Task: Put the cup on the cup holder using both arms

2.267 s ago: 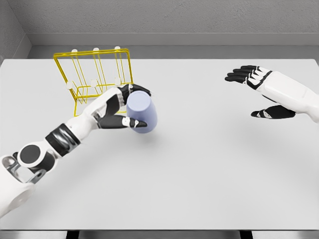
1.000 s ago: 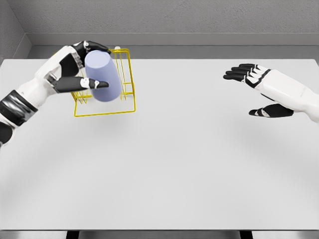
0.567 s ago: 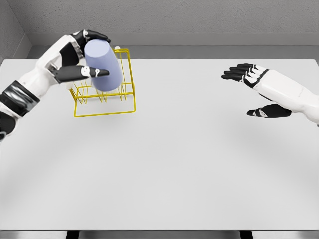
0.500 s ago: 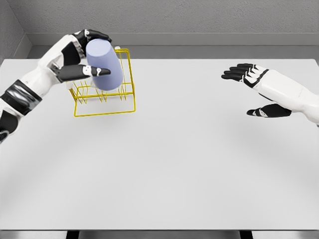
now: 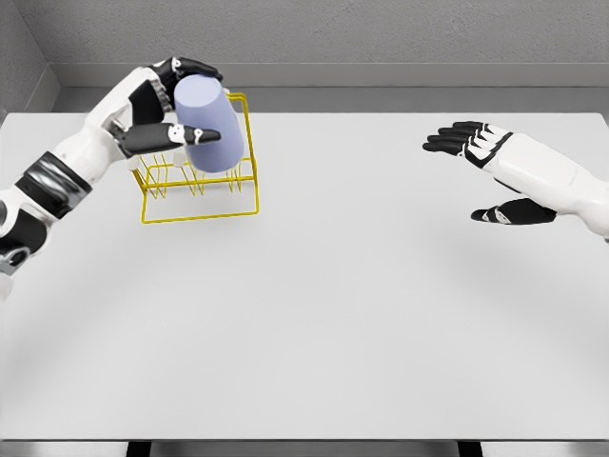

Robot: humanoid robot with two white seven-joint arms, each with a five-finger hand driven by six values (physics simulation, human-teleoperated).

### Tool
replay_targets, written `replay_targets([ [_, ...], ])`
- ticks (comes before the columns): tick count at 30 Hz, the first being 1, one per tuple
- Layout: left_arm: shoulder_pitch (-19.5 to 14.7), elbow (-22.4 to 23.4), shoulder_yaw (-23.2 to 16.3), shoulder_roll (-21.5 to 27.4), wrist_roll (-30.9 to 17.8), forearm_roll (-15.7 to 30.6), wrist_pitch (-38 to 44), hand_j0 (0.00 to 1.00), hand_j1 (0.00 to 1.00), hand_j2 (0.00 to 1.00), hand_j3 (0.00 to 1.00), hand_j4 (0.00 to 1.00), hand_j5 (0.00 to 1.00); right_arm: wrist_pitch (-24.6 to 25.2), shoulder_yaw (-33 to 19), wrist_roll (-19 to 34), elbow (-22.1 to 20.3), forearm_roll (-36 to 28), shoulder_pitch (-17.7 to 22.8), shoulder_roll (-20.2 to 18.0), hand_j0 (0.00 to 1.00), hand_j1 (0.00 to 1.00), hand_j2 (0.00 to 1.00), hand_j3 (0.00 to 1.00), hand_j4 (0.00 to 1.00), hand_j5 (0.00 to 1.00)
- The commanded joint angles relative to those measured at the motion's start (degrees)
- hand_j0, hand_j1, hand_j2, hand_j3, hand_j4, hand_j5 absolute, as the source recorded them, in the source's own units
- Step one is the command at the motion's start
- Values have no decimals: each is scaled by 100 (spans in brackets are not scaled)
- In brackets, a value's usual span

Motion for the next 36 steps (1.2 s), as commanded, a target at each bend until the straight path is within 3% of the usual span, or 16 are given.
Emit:
replay_targets([
  [1, 0, 1, 3, -19, 1, 4, 34, 62, 62, 62, 62, 62, 62, 14, -1, -3, -2, -42, 0, -4, 100, 100, 100, 100, 100, 100],
  [5, -35, 97, 3, -98, -8, -4, 69, 68, 68, 68, 68, 68, 68, 14, -1, -3, -10, -42, 0, -4, 100, 100, 100, 100, 100, 100],
  [8, -88, 89, -14, -98, -17, -57, 254, 100, 100, 100, 100, 100, 100, 14, -1, -3, -2, -42, 0, -4, 100, 100, 100, 100, 100, 100],
  [22, -176, 89, -14, -107, -17, -101, 254, 100, 100, 100, 100, 100, 100, 14, -1, -3, -2, -42, 0, -4, 100, 100, 100, 100, 100, 100],
  [25, -167, 45, -14, -107, -17, -92, 228, 88, 88, 88, 88, 88, 88, 14, -1, -3, -2, -42, 0, -4, 100, 100, 100, 100, 100, 100],
  [31, -149, -122, 30, -89, -8, -75, 166, 89, 89, 89, 89, 89, 89, 14, -1, -3, -2, -42, 0, -4, 100, 100, 100, 100, 100, 100],
  [36, 26, -280, 30, 235, -8, -49, -475, 90, 90, 90, 90, 90, 90, 14, -1, -3, -2, -42, 0, -13, 100, 100, 100, 100, 100, 100],
])
